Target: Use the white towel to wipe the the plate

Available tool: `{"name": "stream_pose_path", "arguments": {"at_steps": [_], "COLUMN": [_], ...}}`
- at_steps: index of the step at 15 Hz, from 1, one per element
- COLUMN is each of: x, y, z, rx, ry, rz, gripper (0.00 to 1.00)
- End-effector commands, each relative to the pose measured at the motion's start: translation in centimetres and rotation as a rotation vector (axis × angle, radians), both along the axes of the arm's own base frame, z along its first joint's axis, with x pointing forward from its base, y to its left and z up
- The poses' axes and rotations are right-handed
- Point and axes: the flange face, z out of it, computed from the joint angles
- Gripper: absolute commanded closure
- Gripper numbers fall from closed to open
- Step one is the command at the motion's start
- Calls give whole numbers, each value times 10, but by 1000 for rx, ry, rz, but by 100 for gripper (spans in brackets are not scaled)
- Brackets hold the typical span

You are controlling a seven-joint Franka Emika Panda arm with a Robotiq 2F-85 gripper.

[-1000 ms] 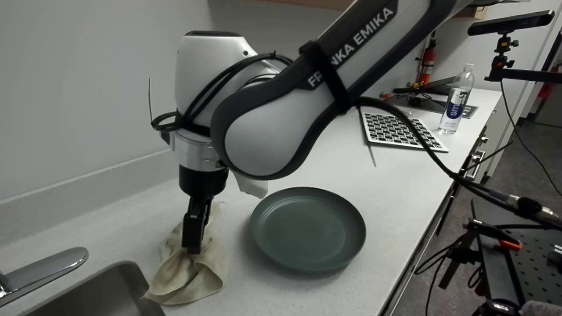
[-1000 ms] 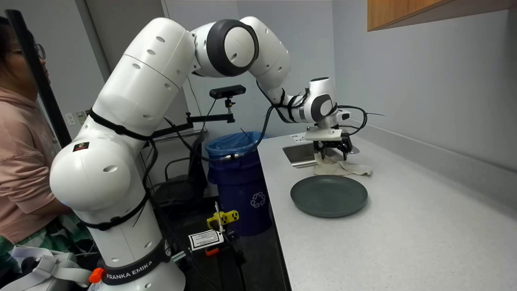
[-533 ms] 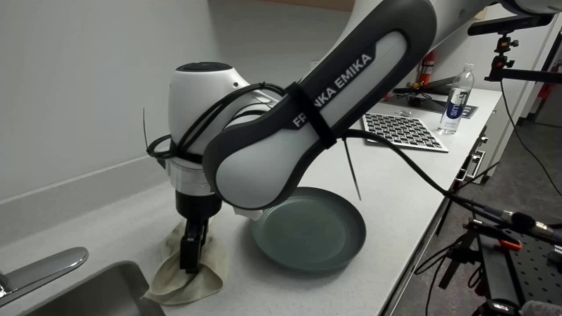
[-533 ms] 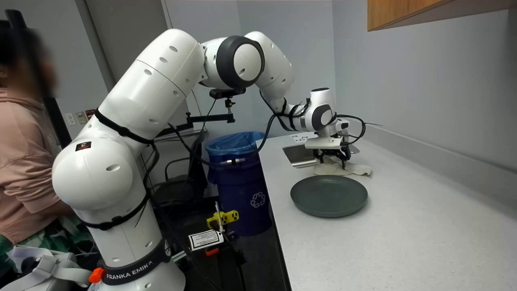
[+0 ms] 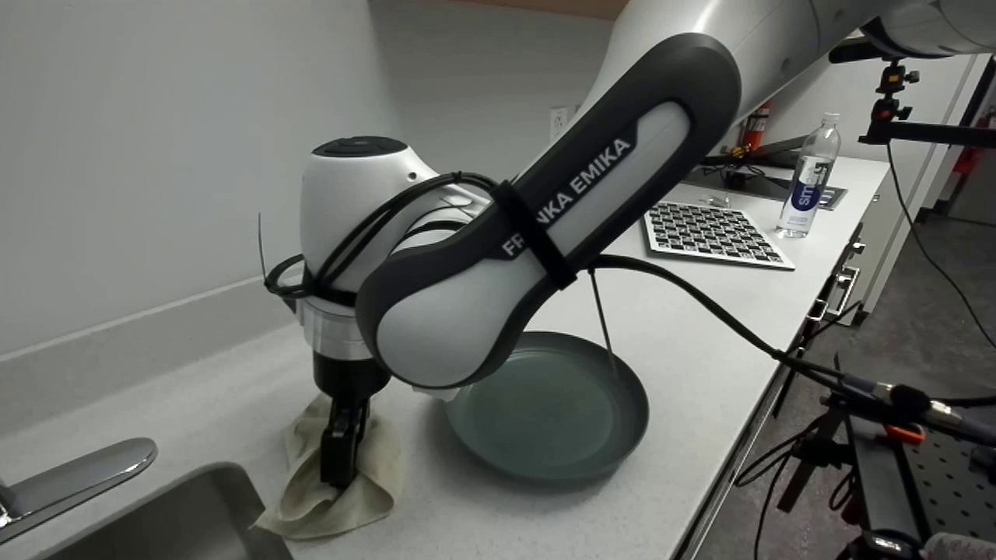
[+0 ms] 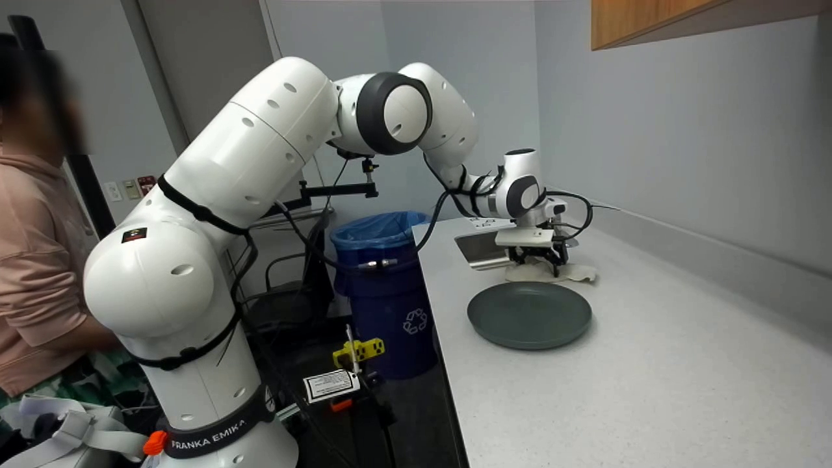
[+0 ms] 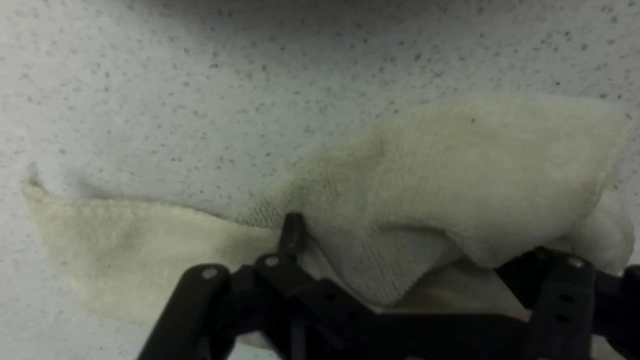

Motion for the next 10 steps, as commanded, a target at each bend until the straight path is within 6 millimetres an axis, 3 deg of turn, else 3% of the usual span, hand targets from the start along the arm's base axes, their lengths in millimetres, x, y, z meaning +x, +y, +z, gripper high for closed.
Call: {"name": "stream_pose_path", "arguments": {"at_steps": [1, 5, 8, 10], "x": [8, 7, 5, 4], "y": [0, -3, -6, -9], "z": [3, 28, 62, 88], "rx": [-21, -2, 23, 37], "ry": [-14, -38, -78, -98], "rz": [-4, -25, -40, -46], "gripper": [39, 71, 93, 100]}}
